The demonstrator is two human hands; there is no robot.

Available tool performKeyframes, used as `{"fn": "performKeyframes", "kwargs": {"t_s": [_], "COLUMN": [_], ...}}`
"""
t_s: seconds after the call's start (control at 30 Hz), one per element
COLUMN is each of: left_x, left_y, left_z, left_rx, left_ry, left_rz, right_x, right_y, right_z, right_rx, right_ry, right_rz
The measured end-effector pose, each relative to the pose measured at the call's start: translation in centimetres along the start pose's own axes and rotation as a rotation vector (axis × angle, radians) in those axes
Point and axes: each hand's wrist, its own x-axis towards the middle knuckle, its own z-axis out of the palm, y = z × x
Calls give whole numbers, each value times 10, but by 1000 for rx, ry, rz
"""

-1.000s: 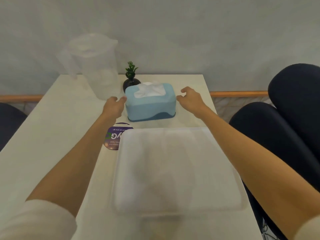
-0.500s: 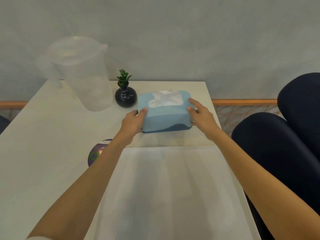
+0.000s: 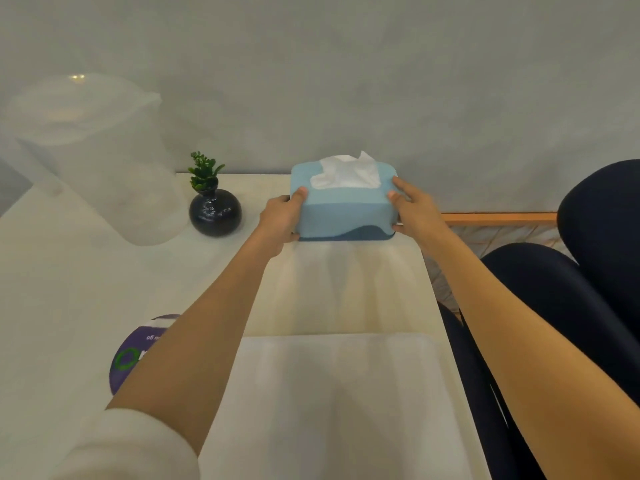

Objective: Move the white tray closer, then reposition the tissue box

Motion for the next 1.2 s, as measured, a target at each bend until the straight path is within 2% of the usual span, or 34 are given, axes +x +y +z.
{"fn": "performKeyframes", "kwargs": {"t_s": [0.67, 0.97, 1.2], "left_x": [35, 11, -23], "left_y": [13, 14, -7], "left_z": [13, 18, -5], "left_rx": [36, 285, 434], "left_ry": [29, 145, 186], "left_rz": [-19, 66, 178], "right_x": [37, 23, -12], "right_y": [-7, -16, -6], "right_z": [-1, 0, -3], "right_rx": [67, -41, -145], "right_ry": [-9, 2, 98], "right_rz": [32, 10, 109]}}
